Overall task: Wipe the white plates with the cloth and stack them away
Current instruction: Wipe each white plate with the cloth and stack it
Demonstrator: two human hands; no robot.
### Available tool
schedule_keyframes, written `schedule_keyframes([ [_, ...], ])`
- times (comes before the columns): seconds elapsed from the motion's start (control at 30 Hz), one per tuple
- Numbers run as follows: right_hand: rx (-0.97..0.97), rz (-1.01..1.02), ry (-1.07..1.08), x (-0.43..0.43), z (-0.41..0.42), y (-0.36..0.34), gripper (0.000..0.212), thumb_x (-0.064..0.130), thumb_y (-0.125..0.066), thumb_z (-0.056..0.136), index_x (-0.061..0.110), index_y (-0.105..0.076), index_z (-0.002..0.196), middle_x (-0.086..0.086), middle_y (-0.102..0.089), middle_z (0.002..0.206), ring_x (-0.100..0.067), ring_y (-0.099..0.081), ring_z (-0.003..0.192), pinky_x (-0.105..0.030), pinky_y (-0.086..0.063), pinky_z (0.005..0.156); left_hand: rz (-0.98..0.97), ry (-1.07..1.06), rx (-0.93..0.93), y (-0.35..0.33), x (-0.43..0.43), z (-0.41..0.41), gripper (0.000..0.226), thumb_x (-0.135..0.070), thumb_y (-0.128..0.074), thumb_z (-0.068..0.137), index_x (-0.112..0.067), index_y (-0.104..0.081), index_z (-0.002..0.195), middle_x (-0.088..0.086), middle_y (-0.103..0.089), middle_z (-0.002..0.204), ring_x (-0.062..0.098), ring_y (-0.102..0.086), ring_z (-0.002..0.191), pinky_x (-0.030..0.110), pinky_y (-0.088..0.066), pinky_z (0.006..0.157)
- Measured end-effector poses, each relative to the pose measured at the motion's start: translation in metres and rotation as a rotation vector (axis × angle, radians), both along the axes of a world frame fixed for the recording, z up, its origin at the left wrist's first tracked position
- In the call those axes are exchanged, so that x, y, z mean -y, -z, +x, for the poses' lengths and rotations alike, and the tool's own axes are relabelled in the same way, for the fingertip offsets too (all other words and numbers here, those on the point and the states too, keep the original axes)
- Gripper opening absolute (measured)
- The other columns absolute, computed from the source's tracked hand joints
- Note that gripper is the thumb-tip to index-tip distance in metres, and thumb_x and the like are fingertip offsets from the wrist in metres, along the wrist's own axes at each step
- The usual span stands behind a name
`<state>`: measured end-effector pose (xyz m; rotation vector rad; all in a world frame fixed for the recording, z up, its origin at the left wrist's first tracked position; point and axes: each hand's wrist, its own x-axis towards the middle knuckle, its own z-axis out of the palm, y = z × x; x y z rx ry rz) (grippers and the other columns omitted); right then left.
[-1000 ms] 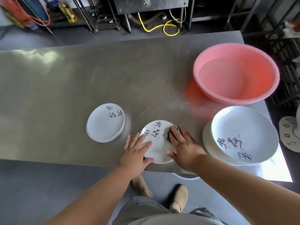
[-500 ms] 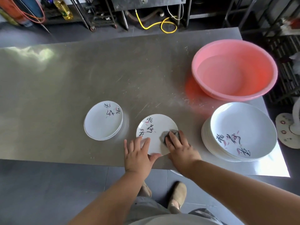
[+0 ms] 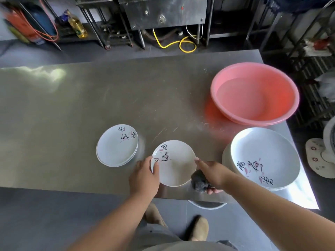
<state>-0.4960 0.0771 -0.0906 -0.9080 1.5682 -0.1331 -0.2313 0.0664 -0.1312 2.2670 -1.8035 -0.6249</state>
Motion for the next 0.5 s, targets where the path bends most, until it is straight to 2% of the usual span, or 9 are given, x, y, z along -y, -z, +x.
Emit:
schedule_keyframes([
  [0.07,-0.103,0.108,-0.025,0.007,0.006,0.003,0.083,0.084,-0.025,0.095,0.011,-0.06,0.11,-0.016,-0.068,0.062,-0.026,-0.061,0.043,-0.024,-0.048,0.046,0.234,-0.141,-0.178,-0.009,0.023,0.0,0.033,-0.049,-0.045,0.106,-0.022,-0.06,0.117,0.001,-0.07,0.101,0.027,-0.064,0.085,0.034,-0.053,0.075],
  [0.1,-0.112,0.155,-0.016,0.01,0.011,0.005,0.084,0.085,-0.023,0.094,0.011,-0.06,0.109,-0.016,-0.068,0.064,-0.026,-0.062,0.044,-0.023,-0.049,0.046,0.366,-0.204,-0.265,-0.013,0.032,-0.002,0.037,-0.048,-0.043,0.107,-0.017,-0.061,0.116,0.005,-0.071,0.093,0.027,-0.065,0.073,0.029,-0.053,0.062],
  [0.13,-0.107,0.187,-0.015,0.012,0.016,0.005,0.085,0.085,-0.022,0.094,0.011,-0.062,0.108,-0.017,-0.069,0.068,-0.026,-0.062,0.045,-0.022,-0.049,0.047,0.493,-0.279,-0.345,-0.018,0.039,-0.004,0.042,-0.05,-0.04,0.108,-0.014,-0.061,0.118,0.007,-0.07,0.083,0.024,-0.062,0.058,0.022,-0.046,0.05],
  [0.2,-0.082,0.184,-0.059,0.017,0.024,0.01,0.088,0.084,-0.019,0.095,0.014,-0.071,0.102,-0.016,-0.071,0.07,-0.026,-0.064,0.047,-0.022,-0.049,0.049,0.675,-0.411,-0.458,-0.03,0.046,-0.007,0.053,-0.062,-0.034,0.106,-0.018,-0.061,0.119,0.006,-0.068,0.073,0.016,-0.057,0.046,0.016,-0.031,0.045],
  [0.23,-0.075,0.17,-0.069,0.02,0.026,0.011,0.087,0.083,-0.019,0.096,0.014,-0.072,0.103,-0.016,-0.073,0.073,-0.026,-0.064,0.048,-0.023,-0.05,0.051,0.726,-0.454,-0.505,-0.034,0.049,-0.008,0.06,-0.07,-0.03,0.103,-0.02,-0.061,0.118,0.007,-0.071,0.074,0.016,-0.061,0.05,0.017,-0.029,0.046],
  [0.3,-0.063,0.139,-0.029,0.025,0.025,0.011,0.084,0.079,-0.02,0.098,0.01,-0.065,0.114,-0.022,-0.075,0.085,-0.027,-0.065,0.049,-0.027,-0.053,0.053,0.783,-0.497,-0.612,-0.044,0.056,-0.01,0.08,-0.083,-0.019,0.097,-0.019,-0.061,0.121,0.01,-0.08,0.086,0.021,-0.072,0.068,0.021,-0.036,0.051],
  [0.4,-0.007,-0.002,0.017,0.026,0.021,0.005,0.071,0.071,-0.02,0.102,0.014,-0.054,0.127,-0.023,-0.072,0.099,-0.027,-0.067,0.052,-0.032,-0.057,0.055,0.746,-0.571,-0.857,-0.058,0.062,-0.009,0.098,-0.09,-0.01,0.09,-0.013,-0.049,0.137,0.02,-0.08,0.098,0.031,-0.075,0.096,0.034,-0.054,0.074],
  [0.43,-0.012,-0.093,0.006,0.023,0.017,0.003,0.066,0.069,-0.019,0.103,0.017,-0.052,0.127,-0.02,-0.072,0.099,-0.027,-0.07,0.055,-0.036,-0.059,0.06,0.702,-0.619,-0.962,-0.063,0.063,-0.01,0.099,-0.092,-0.013,0.088,-0.015,-0.04,0.146,0.024,-0.078,0.101,0.034,-0.075,0.1,0.039,-0.058,0.081],
  [0.5,-0.078,-0.336,-0.032,0.019,0.011,-0.006,0.058,0.071,-0.016,0.101,0.026,-0.051,0.113,-0.008,-0.074,0.09,-0.019,-0.074,0.065,-0.044,-0.061,0.077,0.637,-0.715,-1.201,-0.077,0.067,-0.01,0.105,-0.092,-0.021,0.088,-0.011,-0.032,0.154,0.029,-0.075,0.11,0.04,-0.074,0.105,0.048,-0.059,0.084],
])
